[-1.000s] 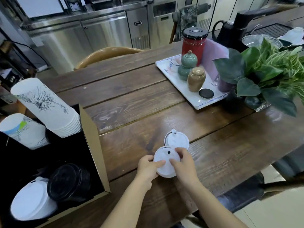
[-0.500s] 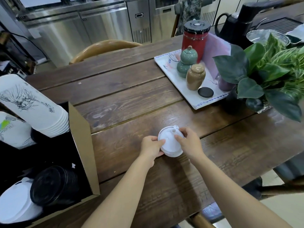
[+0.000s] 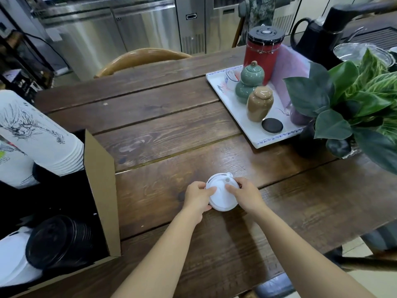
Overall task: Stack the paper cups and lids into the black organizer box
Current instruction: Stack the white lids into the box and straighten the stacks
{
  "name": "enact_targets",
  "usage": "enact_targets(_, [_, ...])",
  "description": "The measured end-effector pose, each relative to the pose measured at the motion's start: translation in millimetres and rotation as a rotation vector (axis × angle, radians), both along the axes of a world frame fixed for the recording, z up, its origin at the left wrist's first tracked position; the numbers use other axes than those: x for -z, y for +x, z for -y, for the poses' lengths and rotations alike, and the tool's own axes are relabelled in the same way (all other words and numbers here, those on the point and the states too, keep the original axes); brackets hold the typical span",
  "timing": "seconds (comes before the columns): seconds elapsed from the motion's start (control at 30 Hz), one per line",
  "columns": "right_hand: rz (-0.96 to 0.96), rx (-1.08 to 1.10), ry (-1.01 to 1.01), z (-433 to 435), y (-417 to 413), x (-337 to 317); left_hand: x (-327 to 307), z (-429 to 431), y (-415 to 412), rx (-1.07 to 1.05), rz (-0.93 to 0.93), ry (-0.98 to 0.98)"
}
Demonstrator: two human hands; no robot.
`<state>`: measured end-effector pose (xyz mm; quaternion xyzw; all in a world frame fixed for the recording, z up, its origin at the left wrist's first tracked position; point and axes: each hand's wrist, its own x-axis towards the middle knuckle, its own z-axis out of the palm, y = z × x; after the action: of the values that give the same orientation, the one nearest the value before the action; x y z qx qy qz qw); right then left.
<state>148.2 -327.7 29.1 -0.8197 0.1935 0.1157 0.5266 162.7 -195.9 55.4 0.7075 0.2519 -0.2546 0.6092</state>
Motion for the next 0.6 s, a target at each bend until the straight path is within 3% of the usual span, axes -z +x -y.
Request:
enact_targets(0.23, [0.013,-0.035,-0.016,4,12,3,3,4,3,-0.017,-0.006,0.013])
enact_targets(0.6, [0.081,-0.284,-0.005,13,22,-3,4,-6,10,-0.002,-0.143,0.013])
